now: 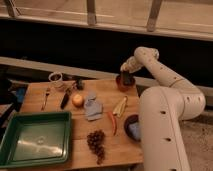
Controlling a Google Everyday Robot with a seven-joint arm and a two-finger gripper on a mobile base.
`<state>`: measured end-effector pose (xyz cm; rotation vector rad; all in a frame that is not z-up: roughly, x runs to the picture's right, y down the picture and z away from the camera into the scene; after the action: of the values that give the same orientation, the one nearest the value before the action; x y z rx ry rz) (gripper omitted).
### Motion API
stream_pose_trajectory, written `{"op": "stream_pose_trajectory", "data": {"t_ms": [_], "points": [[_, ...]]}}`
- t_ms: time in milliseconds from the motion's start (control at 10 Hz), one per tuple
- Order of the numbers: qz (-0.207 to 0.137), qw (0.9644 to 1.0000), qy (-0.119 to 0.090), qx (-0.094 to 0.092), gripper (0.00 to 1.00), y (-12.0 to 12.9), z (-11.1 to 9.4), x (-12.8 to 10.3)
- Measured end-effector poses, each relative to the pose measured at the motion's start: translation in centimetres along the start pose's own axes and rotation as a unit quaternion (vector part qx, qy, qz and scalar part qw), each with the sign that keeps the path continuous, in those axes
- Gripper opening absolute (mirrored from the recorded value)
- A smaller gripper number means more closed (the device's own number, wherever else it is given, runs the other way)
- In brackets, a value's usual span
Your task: Wipe red bowl with eraser
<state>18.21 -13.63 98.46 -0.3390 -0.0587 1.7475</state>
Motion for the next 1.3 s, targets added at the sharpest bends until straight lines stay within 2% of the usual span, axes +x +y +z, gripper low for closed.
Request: {"op": "stream_pose_trajectory", "data": {"t_ms": [100,300,400,600,800,1000,1100,1300], "points": [[0.006,0.9999,-0.009,0.012,0.00,-1.1,-0.4,-0.8],[0.016,0.9993,-0.024,0.023,0.00,-2.5,-0.4,-2.7],[0.017,0.9992,-0.027,0.022,0.00,-2.5,-0.2,-3.2],[0.002,0.9997,-0.023,0.010,0.00,-0.8,0.6,-3.3],[-0.019,0.9998,-0.009,-0.003,0.00,1.1,0.7,-1.7],[-0.047,0.9989,0.007,-0.007,0.00,2.6,0.0,1.2],[-0.056,0.9983,0.011,-0.004,0.00,2.6,-0.4,2.1],[-0.052,0.9986,0.011,0.008,0.00,0.9,-1.4,2.8]]}}
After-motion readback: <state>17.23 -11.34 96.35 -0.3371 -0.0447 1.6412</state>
